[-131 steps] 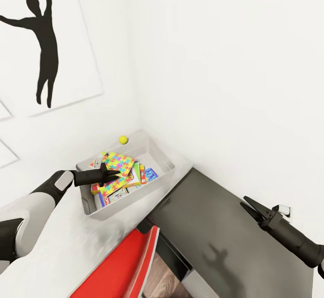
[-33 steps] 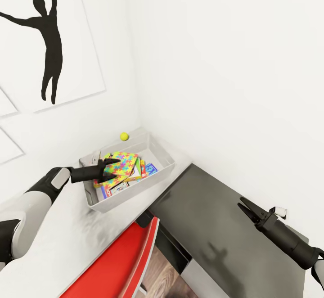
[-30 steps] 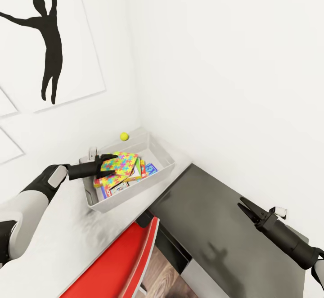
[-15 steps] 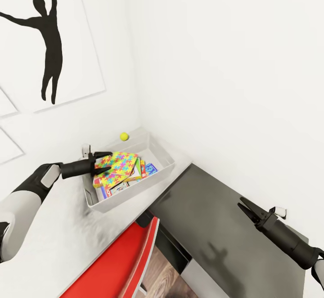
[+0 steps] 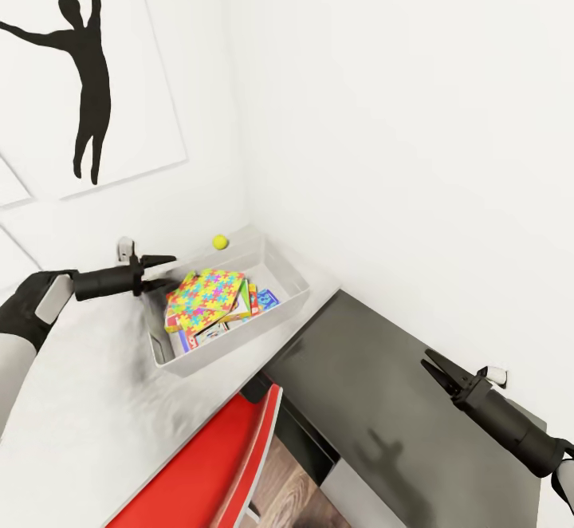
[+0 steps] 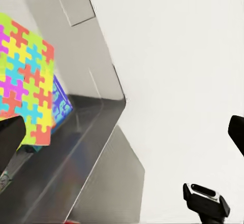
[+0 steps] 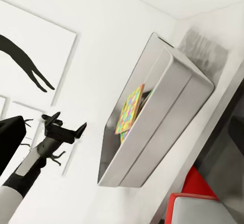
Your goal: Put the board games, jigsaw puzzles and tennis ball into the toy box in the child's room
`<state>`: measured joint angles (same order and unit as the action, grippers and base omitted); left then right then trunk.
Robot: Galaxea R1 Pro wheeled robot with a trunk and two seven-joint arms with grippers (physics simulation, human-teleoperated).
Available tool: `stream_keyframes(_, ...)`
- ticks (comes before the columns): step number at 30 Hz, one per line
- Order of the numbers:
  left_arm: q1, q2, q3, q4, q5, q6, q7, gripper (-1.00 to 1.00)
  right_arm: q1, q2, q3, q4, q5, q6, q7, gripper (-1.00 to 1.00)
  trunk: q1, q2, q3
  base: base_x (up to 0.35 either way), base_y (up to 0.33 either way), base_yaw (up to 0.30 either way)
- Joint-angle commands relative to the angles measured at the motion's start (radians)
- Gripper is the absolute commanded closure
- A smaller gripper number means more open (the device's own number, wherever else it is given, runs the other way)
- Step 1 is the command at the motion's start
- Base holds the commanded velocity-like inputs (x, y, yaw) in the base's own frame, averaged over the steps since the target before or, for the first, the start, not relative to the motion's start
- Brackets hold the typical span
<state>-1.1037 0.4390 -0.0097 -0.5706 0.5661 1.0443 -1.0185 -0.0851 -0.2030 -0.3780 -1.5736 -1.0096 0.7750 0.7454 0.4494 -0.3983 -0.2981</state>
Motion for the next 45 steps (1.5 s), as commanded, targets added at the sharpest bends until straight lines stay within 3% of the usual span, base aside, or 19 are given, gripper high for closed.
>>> stream_keyframes(1,0.000,0.013,-0.013,-0.023,-0.003,0.003,-0.006,-1.00,-0.001,0.000,-0.001,0.000,-0.003,0.006,0.000,-1.00,0.001,-0.002,-0.002,0.000,0.000,0.000)
stream_keyframes(3,0.003,0.039,-0.033,-0.065,-0.003,0.003,-0.012,-1.00,-0.001,-0.001,-0.001,0.000,-0.003,0.006,0.000,-1.00,0.001,-0.002,-0.002,0.000,0.000,0.000)
stream_keyframes(6,0.008,0.111,-0.079,-0.146,-0.004,0.003,-0.026,-1.00,-0.001,-0.001,-0.001,-0.002,-0.001,0.005,-0.003,-1.00,0.001,-0.002,-0.002,0.000,0.000,0.000)
stream_keyframes(9,0.009,0.167,-0.093,-0.169,-0.006,0.003,-0.028,-1.00,-0.002,-0.002,0.001,-0.004,0.002,0.003,-0.016,-1.00,0.001,-0.002,-0.002,0.000,0.000,0.000)
stream_keyframes(12,0.010,0.201,-0.097,-0.187,-0.007,0.003,-0.028,-1.00,-0.003,-0.001,0.002,-0.006,0.006,0.003,-0.039,-1.00,0.001,-0.002,-0.002,0.000,0.000,0.000)
stream_keyframes(17,0.010,0.223,-0.100,-0.229,-0.024,0.003,-0.025,-1.00,-0.015,0.005,0.032,-0.006,0.010,0.002,-0.113,-1.00,0.001,-0.002,-0.002,0.000,0.000,0.000)
stream_keyframes(21,0.009,0.228,-0.100,-0.251,-0.093,0.003,-0.023,-1.00,-0.122,0.010,0.113,-0.007,0.009,0.016,-0.269,-1.00,0.001,-0.002,-0.002,0.000,0.000,0.000)
stream_keyframes(23,0.009,0.227,-0.099,-0.255,-0.129,0.003,-0.023,-1.00,-0.233,0.018,0.188,-0.007,0.009,0.049,-0.377,-1.00,0.001,-0.002,-0.002,0.000,0.000,0.000)
stream_keyframes(24,0.009,0.226,-0.099,-0.257,-0.147,0.003,-0.023,-1.00,-0.316,0.032,0.255,-0.007,0.009,0.089,-0.470,-1.00,0.001,-0.002,-0.002,0.000,0.000,0.000)
stream_keyframes(25,0.008,0.225,-0.100,-0.257,-0.154,0.003,-0.023,-1.00,-0.361,0.043,0.290,-0.006,0.008,0.111,-0.526,-1.00,0.001,-0.002,-0.002,0.000,0.000,0.000)
stream_keyframes(27,0.008,0.220,-0.100,-0.258,-0.172,0.003,-0.019,-1.00,-0.546,0.109,0.410,0.008,0.007,0.191,-0.794,-1.00,0.001,-0.002,-0.002,0.000,0.000,0.000)
stream_keyframes(29,0.008,0.218,-0.101,-0.258,-0.176,0.003,-0.016,-1.00,-0.634,0.158,0.451,0.038,0.005,0.216,-0.948,-1.00,0.001,-0.002,-0.002,0.000,0.000,0.000)
stream_keyframes(30,0.008,0.215,-0.102,-0.259,-0.179,0.003,-0.012,-1.00,-0.712,0.212,0.480,0.093,0.002,0.234,-1.103,-1.00,0.001,-0.002,-0.002,0.000,0.000,0.000)
stream_keyframes(32,0.008,0.208,-0.106,-0.259,-0.181,0.003,-0.009,-1.00,-0.780,0.265,0.498,0.161,0.000,0.250,-1.249,-1.00,0.001,-0.002,-0.002,0.000,0.000,0.000)
stream_keyframes(33,0.008,0.202,-0.113,-0.258,-0.182,0.003,-0.006,-1.00,-0.836,0.311,0.511,0.233,-0.002,0.261,-1.377,-1.00,0.001,-0.002,-0.002,0.000,0.000,0.000)
stream_keyframes(35,0.008,0.195,-0.124,-0.257,-0.183,0.003,-0.003,-1.00,-0.890,0.363,0.523,0.322,-0.005,0.270,-1.531,-1.00,0.001,-0.002,-0.002,0.000,0.000,0.000)
stream_keyframes(39,0.008,0.191,-0.135,-0.254,-0.182,0.000,0.007,-1.00,-0.929,0.377,0.538,0.376,-0.006,0.272,-1.653,-1.00,0.001,-0.002,-0.002,0.000,0.000,0.000)
stream_keyframes(40,0.008,0.189,-0.137,-0.252,-0.182,0.000,0.043,-1.00,-0.940,0.377,0.547,0.360,-0.007,0.272,-1.694,-1.00,0.001,-0.002,-0.002,0.000,0.000,0.000)
stream_keyframes(45,0.008,0.187,-0.136,-0.253,-0.184,0.001,0.072,-1.00,-0.938,0.377,0.550,0.335,-0.007,0.272,-1.709,-1.00,0.001,-0.002,-0.002,0.000,0.000,0.000)
